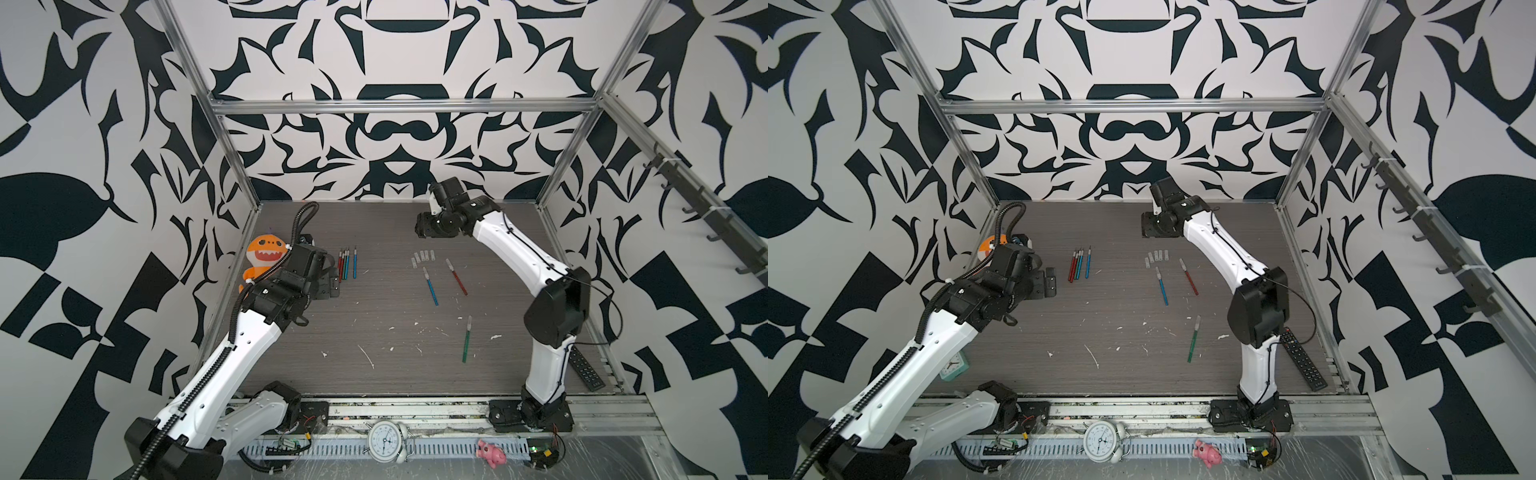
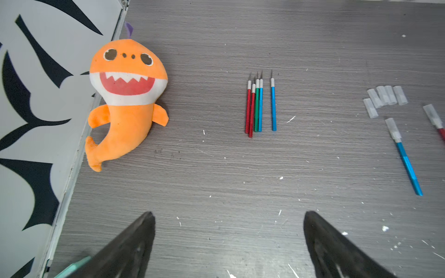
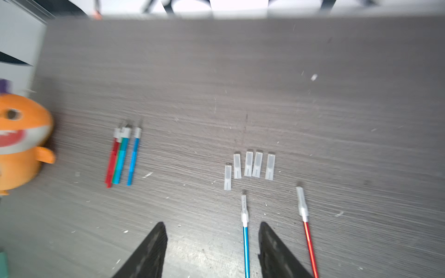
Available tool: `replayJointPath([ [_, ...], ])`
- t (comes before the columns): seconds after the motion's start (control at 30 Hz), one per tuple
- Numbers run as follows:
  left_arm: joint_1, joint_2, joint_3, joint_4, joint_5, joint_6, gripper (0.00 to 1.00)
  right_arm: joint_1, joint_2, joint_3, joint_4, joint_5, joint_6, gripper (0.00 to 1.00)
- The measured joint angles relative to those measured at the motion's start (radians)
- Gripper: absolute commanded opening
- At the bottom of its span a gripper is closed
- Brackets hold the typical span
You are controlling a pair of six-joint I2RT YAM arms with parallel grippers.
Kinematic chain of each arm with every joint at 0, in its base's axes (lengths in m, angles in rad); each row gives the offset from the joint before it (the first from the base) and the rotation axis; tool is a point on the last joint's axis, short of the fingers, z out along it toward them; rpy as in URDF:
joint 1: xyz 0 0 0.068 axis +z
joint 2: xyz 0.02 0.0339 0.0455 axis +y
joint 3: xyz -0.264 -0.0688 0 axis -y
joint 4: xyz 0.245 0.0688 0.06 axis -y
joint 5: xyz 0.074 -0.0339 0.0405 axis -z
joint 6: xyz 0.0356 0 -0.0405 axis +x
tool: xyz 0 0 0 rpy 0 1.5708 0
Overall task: Remove protective caps from carving knives
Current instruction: Place the protective sleeve at the center of the board, then pick up the carving knife from the center of the board.
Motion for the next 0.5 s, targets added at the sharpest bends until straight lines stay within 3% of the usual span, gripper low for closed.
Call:
replayJointPath([
  [0.23,-0.011,-0.093,-0.076,-0.038,0.062,-0.018,0.99,-0.037,-0.303,-0.293,-0.013,0.067,0.02,0.75],
  [0.5,-0.036,-0.135,-0.084,-0.044,0.089,-0.023,0.99,-0.228,-0.628,-0.568,-0.127,0.129,0.092,0.83],
])
